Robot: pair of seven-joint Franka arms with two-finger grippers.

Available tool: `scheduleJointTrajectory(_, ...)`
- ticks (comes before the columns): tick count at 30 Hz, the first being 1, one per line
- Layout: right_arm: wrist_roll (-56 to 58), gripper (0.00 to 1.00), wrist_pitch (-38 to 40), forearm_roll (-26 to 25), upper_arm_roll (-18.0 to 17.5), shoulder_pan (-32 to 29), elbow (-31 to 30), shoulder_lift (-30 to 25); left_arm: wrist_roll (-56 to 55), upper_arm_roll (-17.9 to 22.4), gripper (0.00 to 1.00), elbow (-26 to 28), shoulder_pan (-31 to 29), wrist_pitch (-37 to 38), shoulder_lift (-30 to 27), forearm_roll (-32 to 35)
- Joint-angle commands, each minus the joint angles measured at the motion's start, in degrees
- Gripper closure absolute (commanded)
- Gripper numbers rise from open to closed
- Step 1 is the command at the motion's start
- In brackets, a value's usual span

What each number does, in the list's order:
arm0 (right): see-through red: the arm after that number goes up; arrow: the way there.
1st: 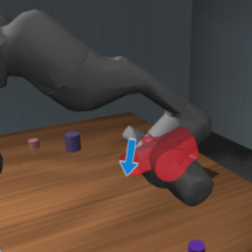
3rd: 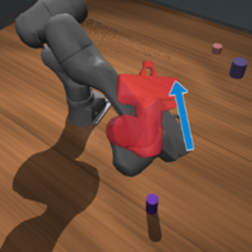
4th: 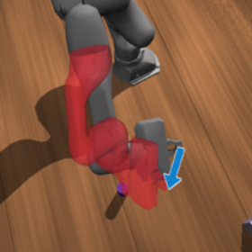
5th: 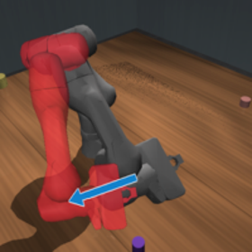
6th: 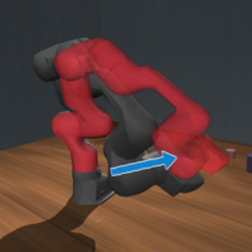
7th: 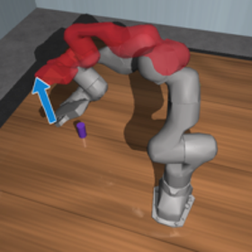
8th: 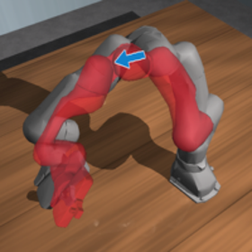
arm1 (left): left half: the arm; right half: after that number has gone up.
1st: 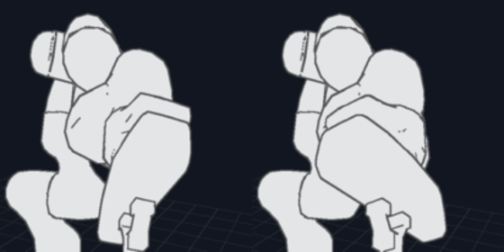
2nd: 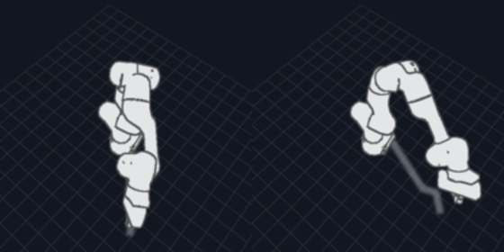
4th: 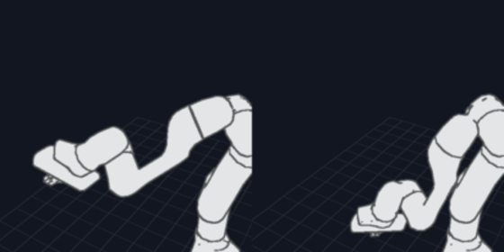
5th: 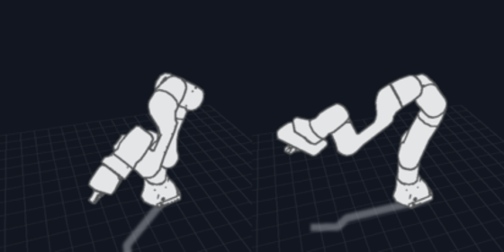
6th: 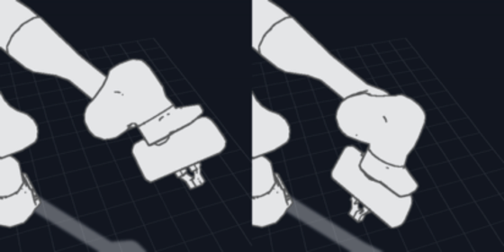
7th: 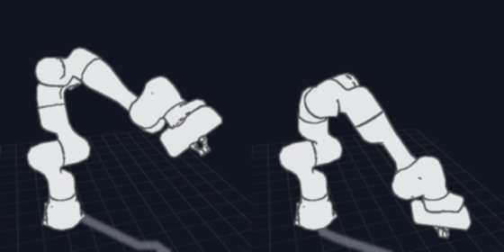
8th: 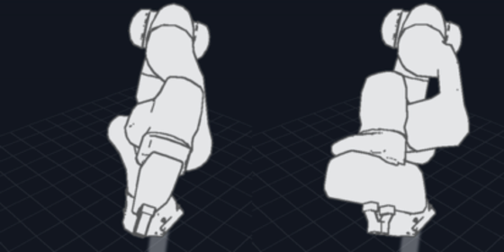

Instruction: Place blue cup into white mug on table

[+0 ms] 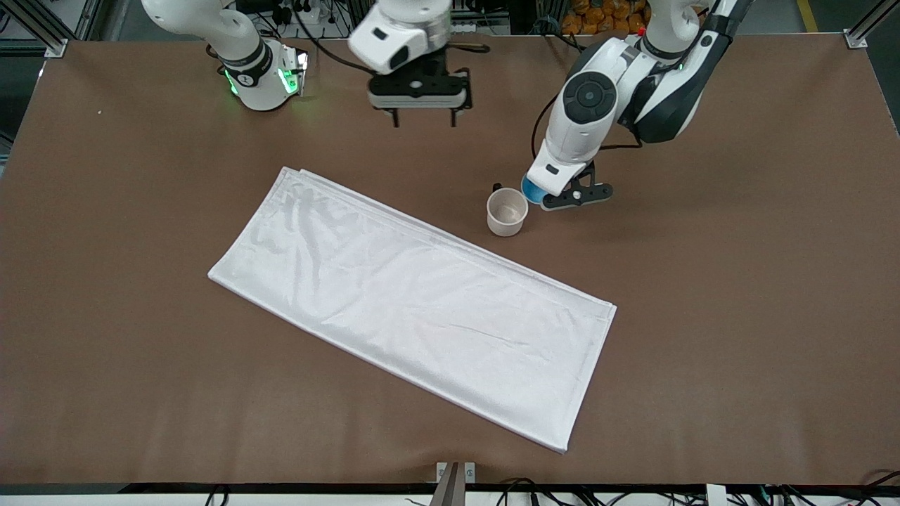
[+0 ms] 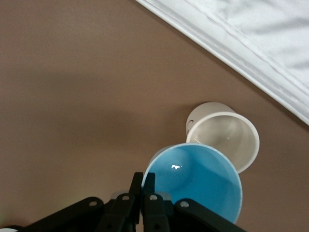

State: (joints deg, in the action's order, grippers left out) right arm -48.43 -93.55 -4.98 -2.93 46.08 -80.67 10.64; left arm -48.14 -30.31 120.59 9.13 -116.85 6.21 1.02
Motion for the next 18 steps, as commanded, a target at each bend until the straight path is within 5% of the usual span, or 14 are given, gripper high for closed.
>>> scheduleJointTrajectory(1, 6.85, 0.0, 1.53, 1.55, -0.58, -6.52, -1.86, -4.04, -3.97, -2.04, 1.0, 0.34, -0.43, -2.93, 0.11, 1.53)
scheduleJointTrajectory(18, 24.95, 0.0, 7.86, 5.24, -1.02, -28.31, -2.21, -8.97, -8.46, -2.57, 1.0, 0.25, 1.68, -9.44, 4.42, 2.32)
